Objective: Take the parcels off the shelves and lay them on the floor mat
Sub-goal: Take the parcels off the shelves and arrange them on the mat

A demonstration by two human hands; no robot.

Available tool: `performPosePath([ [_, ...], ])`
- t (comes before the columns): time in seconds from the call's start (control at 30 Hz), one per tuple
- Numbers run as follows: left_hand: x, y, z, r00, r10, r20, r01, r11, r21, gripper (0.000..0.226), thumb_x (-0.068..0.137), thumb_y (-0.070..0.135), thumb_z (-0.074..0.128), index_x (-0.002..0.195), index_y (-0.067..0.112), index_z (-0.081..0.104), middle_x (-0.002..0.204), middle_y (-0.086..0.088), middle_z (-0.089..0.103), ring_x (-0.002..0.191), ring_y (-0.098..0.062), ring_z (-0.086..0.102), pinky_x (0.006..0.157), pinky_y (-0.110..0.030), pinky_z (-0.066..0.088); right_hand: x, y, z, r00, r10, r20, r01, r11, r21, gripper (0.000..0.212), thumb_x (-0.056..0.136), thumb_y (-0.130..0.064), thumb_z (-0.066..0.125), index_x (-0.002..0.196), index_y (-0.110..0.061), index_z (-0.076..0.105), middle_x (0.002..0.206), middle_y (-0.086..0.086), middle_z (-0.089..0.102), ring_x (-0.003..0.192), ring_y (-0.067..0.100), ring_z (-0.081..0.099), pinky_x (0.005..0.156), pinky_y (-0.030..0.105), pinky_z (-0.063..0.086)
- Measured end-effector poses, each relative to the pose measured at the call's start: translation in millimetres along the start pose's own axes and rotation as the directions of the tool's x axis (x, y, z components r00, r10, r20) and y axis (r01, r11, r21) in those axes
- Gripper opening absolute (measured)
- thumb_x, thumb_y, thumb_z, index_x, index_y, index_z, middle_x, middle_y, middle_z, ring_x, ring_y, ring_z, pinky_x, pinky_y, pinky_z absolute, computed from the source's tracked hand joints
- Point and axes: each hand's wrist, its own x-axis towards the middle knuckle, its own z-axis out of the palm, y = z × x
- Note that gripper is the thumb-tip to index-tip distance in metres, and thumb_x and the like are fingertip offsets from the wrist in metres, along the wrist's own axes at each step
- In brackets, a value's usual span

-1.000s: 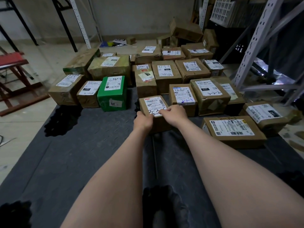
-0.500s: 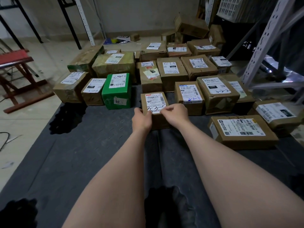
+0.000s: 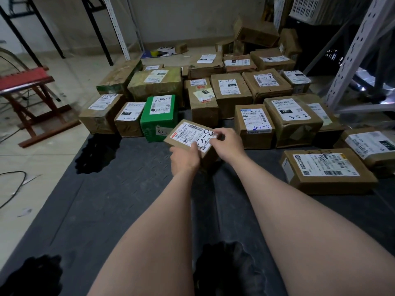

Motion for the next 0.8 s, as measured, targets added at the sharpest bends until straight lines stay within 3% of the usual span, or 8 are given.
performPosePath([
  [0.1, 1, 7, 10, 0.998, -0.045, 0.042, 0.049, 0.995, -0.083, 0.070, 0.094, 0.030, 0.064, 0.138, -0.008, 0.025, 0.138, -0.026, 0.050, 0.124, -0.041, 0.052, 0.097, -0.044, 0.049, -5, -2, 11, 0.992, 0.035, 0.117, -0.029, 0.998, -0.055, 0.056, 0.091, -0.017, 0.066, 0.143, -0.011, 0.049, 0.146, 0.016, 0.045, 0.137, 0.029, 0.040, 0.108, 0.026, 0.030],
  [0.23, 1, 13, 21, 0.979, -0.165, 0.121, 0.193, 0.940, -0.282, 0.090, 0.091, 0.021, 0.068, 0.148, -0.011, 0.006, 0.143, -0.025, 0.046, 0.131, -0.039, 0.048, 0.106, -0.043, 0.043, -9, -1, 19, 0.963, 0.162, 0.214, -0.158, 0.987, -0.037, 0.073, 0.095, -0.022, 0.060, 0.158, -0.019, 0.023, 0.152, 0.015, 0.040, 0.136, 0.032, 0.043, 0.108, 0.029, 0.036],
  [0.37, -1, 11, 23, 0.923, -0.178, 0.341, 0.318, 0.851, -0.418, 0.066, 0.089, 0.007, 0.063, 0.145, -0.006, 0.030, 0.129, -0.029, 0.058, 0.117, -0.042, 0.060, 0.092, -0.051, 0.054, -9, 3, 13, 0.975, 0.177, 0.133, -0.178, 0.984, -0.003, 0.058, 0.094, -0.007, 0.053, 0.149, -0.020, 0.041, 0.146, 0.012, 0.050, 0.131, 0.030, 0.049, 0.101, 0.026, 0.039],
  [0.5, -9, 10, 22, 0.871, -0.118, 0.476, 0.336, 0.850, -0.405, 0.031, 0.094, 0.015, 0.056, 0.120, -0.002, 0.054, 0.093, -0.016, 0.069, 0.075, -0.028, 0.067, 0.063, -0.036, 0.056, -9, 13, 7, 0.961, 0.270, 0.060, -0.269, 0.963, -0.035, 0.050, 0.097, -0.009, 0.050, 0.146, -0.011, 0.042, 0.145, 0.017, 0.050, 0.131, 0.034, 0.049, 0.101, 0.031, 0.041],
  [0.57, -8, 8, 25, 0.911, -0.163, 0.378, 0.310, 0.876, -0.369, 0.047, 0.093, 0.025, 0.059, 0.131, 0.000, 0.045, 0.117, -0.020, 0.063, 0.098, -0.035, 0.066, 0.083, -0.046, 0.056, -8, 16, 6, 0.956, 0.291, 0.043, -0.292, 0.956, 0.003, 0.049, 0.097, -0.010, 0.049, 0.146, -0.011, 0.042, 0.142, 0.018, 0.052, 0.128, 0.036, 0.052, 0.104, 0.036, 0.044],
  [0.63, -1, 5, 25, 0.974, -0.191, 0.122, 0.216, 0.946, -0.242, 0.072, 0.091, 0.035, 0.063, 0.145, 0.001, 0.030, 0.143, -0.023, 0.041, 0.127, -0.042, 0.048, 0.104, -0.047, 0.043, -6, 19, 7, 0.954, 0.297, 0.031, -0.299, 0.951, 0.082, 0.046, 0.096, -0.010, 0.048, 0.142, -0.013, 0.047, 0.135, 0.018, 0.057, 0.119, 0.039, 0.058, 0.102, 0.046, 0.049],
  [0.7, 6, 3, 20, 0.992, -0.115, -0.057, 0.104, 0.980, -0.169, 0.084, 0.091, 0.039, 0.063, 0.153, 0.004, 0.018, 0.154, -0.019, 0.025, 0.139, -0.040, 0.031, 0.110, -0.046, 0.030, -3, 21, 10, 0.957, 0.290, 0.027, -0.291, 0.945, 0.148, 0.048, 0.097, -0.012, 0.050, 0.145, -0.015, 0.045, 0.136, 0.016, 0.056, 0.121, 0.038, 0.057, 0.101, 0.049, 0.050],
  [0.8, 21, 5, 15, 0.994, 0.005, -0.112, -0.024, 0.986, -0.168, 0.086, 0.093, 0.039, 0.060, 0.157, 0.011, 0.011, 0.162, -0.010, 0.017, 0.145, -0.035, 0.022, 0.115, -0.045, 0.023, 2, 23, 14, 0.956, 0.291, 0.030, -0.292, 0.938, 0.188, 0.062, 0.099, -0.018, 0.053, 0.155, -0.019, 0.028, 0.149, 0.012, 0.044, 0.132, 0.034, 0.048, 0.106, 0.049, 0.047],
])
